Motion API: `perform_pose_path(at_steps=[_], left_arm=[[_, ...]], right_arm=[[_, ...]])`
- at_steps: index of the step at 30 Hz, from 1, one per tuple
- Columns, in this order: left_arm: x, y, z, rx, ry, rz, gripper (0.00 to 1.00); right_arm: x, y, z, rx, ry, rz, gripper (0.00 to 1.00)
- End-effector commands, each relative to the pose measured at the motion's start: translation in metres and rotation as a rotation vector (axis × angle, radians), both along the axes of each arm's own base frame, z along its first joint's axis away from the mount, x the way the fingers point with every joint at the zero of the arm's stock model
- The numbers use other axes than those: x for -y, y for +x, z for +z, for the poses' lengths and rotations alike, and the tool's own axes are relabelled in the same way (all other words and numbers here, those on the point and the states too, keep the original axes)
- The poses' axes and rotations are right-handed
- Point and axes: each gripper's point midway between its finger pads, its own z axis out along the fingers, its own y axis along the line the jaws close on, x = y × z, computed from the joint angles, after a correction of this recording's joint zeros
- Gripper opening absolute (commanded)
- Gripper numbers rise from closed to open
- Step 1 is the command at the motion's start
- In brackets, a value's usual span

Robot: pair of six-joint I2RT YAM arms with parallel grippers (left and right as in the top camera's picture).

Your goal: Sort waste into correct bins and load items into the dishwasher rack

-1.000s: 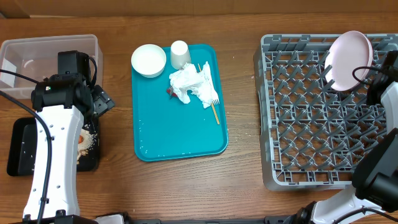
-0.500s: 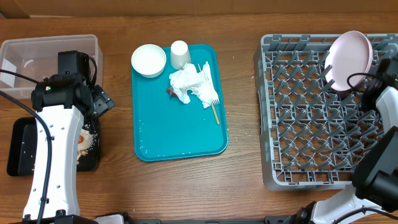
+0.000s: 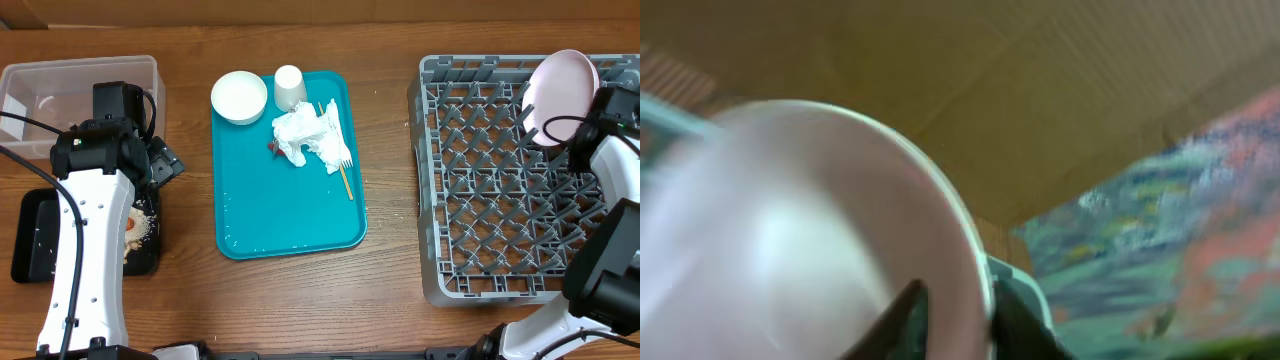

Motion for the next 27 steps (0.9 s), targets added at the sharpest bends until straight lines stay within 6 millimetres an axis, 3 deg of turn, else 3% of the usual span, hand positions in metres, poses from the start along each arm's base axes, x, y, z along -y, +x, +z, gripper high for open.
perform_pose_path(at_steps=[1,6,13,15,21,27], left_arm=[[-0.001,0.002,0.004,0.012,0.004,-0.010,1.00],[-0.001,0.002,0.004,0.012,0.004,-0.010,1.00],[-0.001,0.002,0.004,0.012,0.004,-0.010,1.00],[-0.001,0.002,0.004,0.012,0.004,-0.010,1.00],[-0.001,0.002,0.004,0.011,0.003,-0.010,1.00],[-0.001,0.002,0.004,0.012,0.004,-0.010,1.00]], right_arm=[[-0.004,0.006,-0.005,-0.038,0.025,0.032,0.32],[-0.004,0.011,-0.008,-0.003,0.038,0.044,0.44],[-0.014,0.038,-0.033,0.106,0.244,0.146,0.80],[-0.018,0.046,-0.033,0.130,0.302,0.172,0.80],[-0.040,0.093,0.010,0.332,0.513,0.324,0.80],[-0.056,0.106,0.066,0.471,0.581,0.412,0.81]])
